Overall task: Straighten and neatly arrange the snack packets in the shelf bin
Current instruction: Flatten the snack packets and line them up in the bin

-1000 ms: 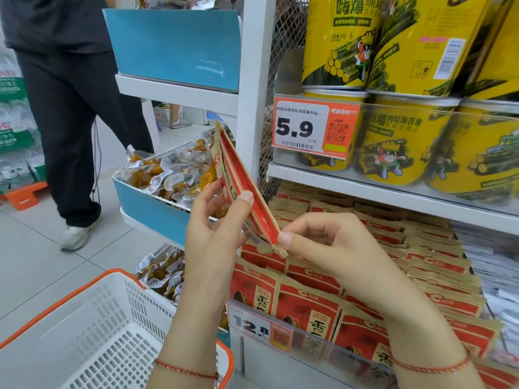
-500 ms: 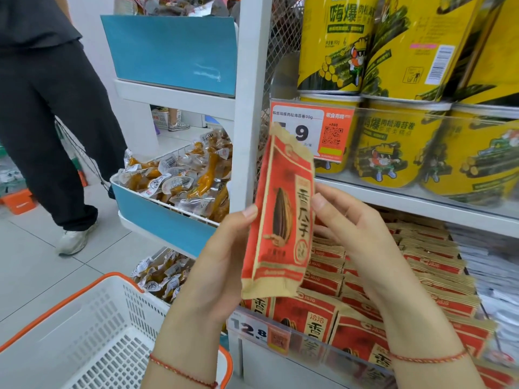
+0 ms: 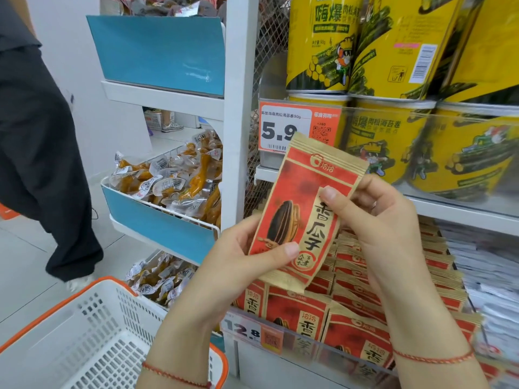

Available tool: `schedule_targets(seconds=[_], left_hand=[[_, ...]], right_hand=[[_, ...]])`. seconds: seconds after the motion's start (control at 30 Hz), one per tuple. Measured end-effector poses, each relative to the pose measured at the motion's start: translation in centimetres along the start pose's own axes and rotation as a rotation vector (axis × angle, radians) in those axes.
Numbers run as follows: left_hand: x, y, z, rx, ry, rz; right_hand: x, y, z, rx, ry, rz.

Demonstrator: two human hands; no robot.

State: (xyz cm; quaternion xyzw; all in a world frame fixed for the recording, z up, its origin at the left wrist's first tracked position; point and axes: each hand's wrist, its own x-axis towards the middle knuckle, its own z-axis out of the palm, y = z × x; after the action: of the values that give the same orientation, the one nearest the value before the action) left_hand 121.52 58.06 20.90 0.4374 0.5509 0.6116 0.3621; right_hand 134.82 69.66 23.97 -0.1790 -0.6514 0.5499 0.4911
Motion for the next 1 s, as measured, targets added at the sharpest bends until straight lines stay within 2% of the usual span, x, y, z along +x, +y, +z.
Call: schedule_targets(seconds=[0.1, 0.2, 0.27, 0.43, 0.57, 0.73, 1.0], left_hand=[[0.5, 0.1, 0.2, 0.057, 0.103, 0.124], [1.1, 1.1, 0.9, 0.175, 0.186, 0.25], [1.6, 1.0, 1.2, 0.236, 0.218, 0.286], [3.3, -0.1, 2.1, 0.302, 0.341, 0.33], [3.5, -0.7, 1.8, 0.346, 0.363, 0.198], [3.2, -0.6, 1.0, 0.312, 0.382, 0.205], [2.7, -0.4, 0.0, 0.267, 0.368, 0.15]], right_hand=[[0.4, -1.9, -2.0, -0.067, -0.139, 0.03], [1.1, -3.5, -4.0, -0.263, -0.324, 0.076], [1.4, -4.4, -4.2, -0.361, -0.366, 0.054], [1.6, -4.9, -4.4, -0.675, -0.311, -0.211], [0.9, -3.9, -5.7, -0.796, -0.191, -0.413], [0.6, -0.5, -6.4, -0.978, -0.145, -0.528], [1.7, 4.0, -5.4, -1.291, -0.272, -0.544]])
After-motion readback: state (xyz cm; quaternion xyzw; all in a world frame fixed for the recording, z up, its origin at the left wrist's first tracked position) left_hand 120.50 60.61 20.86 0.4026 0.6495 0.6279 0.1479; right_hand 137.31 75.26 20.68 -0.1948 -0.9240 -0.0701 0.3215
